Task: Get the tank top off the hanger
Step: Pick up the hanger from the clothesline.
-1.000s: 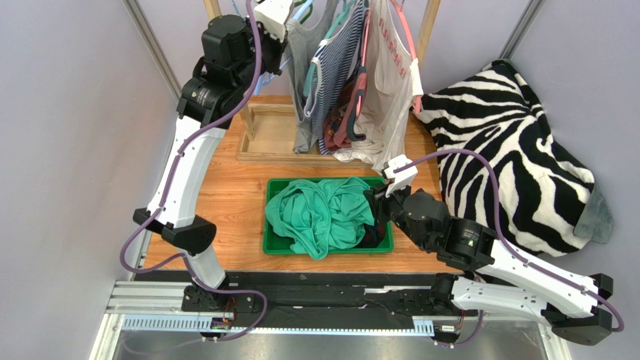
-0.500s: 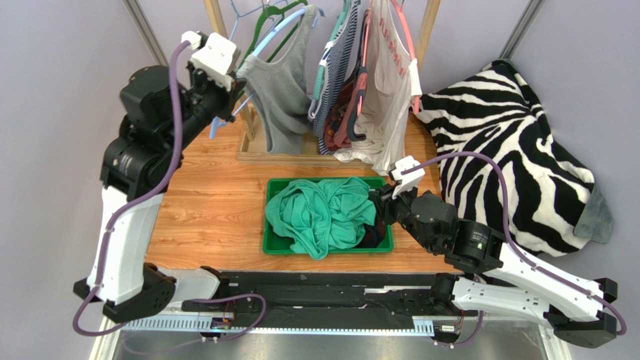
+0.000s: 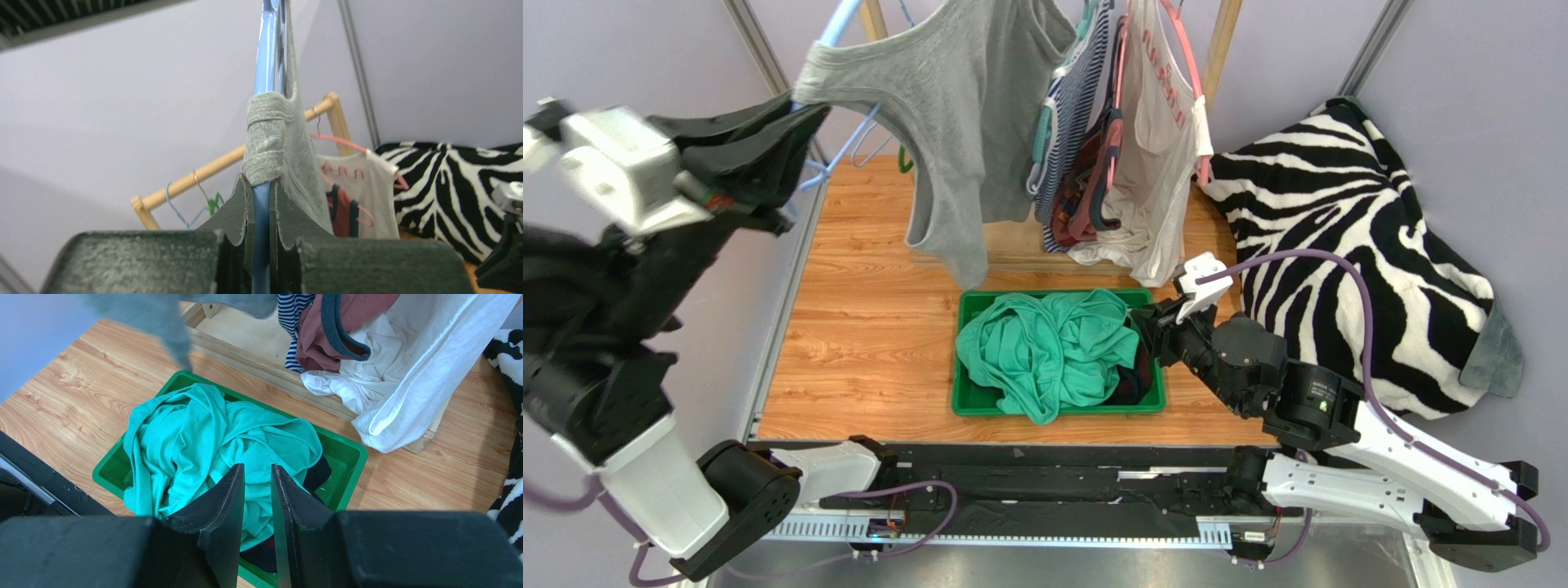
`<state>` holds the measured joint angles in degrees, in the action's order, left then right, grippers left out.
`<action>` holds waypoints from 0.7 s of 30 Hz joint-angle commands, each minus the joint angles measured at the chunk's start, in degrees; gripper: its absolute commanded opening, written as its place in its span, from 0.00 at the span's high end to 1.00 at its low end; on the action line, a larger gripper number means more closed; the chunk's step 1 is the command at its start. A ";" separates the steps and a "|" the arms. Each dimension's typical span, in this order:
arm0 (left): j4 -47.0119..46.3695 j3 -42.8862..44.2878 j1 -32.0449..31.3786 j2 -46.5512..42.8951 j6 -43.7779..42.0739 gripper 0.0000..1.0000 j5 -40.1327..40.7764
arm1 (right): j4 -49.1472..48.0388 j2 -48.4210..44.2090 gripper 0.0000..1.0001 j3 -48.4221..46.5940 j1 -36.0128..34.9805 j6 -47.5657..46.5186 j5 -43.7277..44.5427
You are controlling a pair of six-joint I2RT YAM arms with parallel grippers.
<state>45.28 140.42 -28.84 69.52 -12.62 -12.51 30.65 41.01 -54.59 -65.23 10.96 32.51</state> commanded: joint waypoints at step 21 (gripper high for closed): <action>-8.54 14.62 -0.25 6.07 1.72 1.00 -17.37 | -10.35 -1.03 0.71 1.33 -0.33 -2.79 -5.18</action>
<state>41.82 155.50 -28.91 72.69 -10.52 -29.56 27.62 40.45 -53.19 -65.23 10.17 29.76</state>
